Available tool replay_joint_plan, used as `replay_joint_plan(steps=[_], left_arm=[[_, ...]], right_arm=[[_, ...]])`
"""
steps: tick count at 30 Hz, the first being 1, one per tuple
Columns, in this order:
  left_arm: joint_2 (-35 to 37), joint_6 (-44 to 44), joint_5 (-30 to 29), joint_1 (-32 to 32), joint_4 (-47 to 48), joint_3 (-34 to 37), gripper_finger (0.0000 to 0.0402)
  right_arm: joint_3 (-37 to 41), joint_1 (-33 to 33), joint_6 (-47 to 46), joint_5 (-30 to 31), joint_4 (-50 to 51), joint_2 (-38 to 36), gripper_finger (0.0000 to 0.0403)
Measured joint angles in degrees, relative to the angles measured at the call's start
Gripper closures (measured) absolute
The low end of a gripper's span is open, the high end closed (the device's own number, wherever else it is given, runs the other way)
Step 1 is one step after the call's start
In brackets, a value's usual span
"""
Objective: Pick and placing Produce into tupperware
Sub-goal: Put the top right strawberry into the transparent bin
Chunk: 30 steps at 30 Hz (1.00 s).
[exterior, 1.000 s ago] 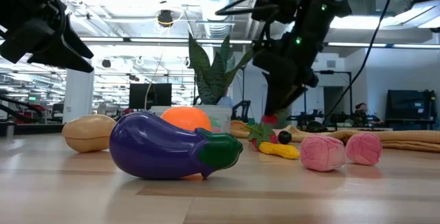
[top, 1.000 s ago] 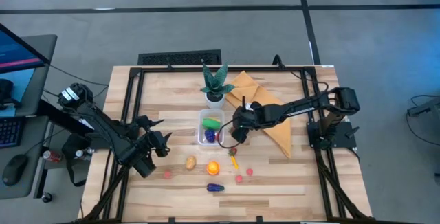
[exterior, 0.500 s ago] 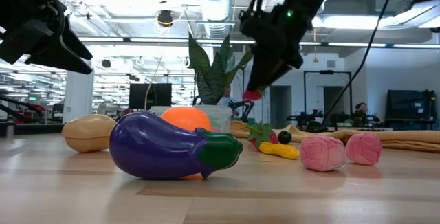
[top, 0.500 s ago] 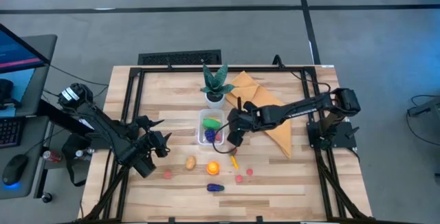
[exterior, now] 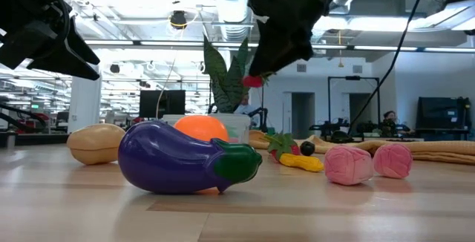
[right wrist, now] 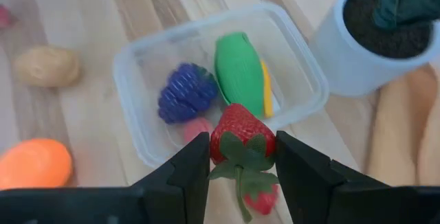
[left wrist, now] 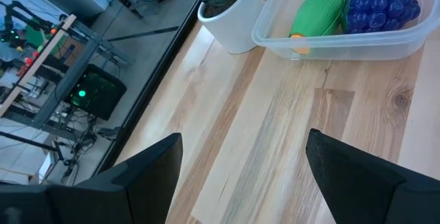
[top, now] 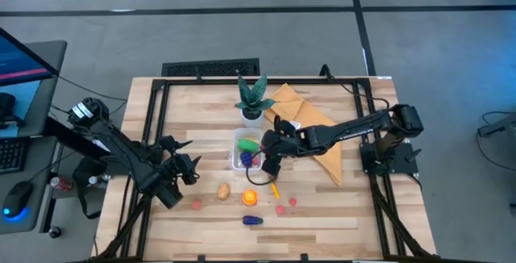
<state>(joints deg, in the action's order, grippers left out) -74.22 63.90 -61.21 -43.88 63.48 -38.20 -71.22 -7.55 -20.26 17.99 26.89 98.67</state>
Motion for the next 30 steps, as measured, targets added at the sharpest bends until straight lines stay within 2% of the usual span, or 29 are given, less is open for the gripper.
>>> replay_joint_plan(steps=[24,30], left_arm=[[0.0,0.1,0.0,0.0,0.0,0.0,0.0102],[0.0,0.1,0.0,0.0,-0.2,0.0,0.0102]], right_arm=[[2.1,-0.2,3.8,-1.6,-9.9,0.0,0.0254],[2.2,0.6,4.4,-3.9,-13.2,4.5,0.0259]])
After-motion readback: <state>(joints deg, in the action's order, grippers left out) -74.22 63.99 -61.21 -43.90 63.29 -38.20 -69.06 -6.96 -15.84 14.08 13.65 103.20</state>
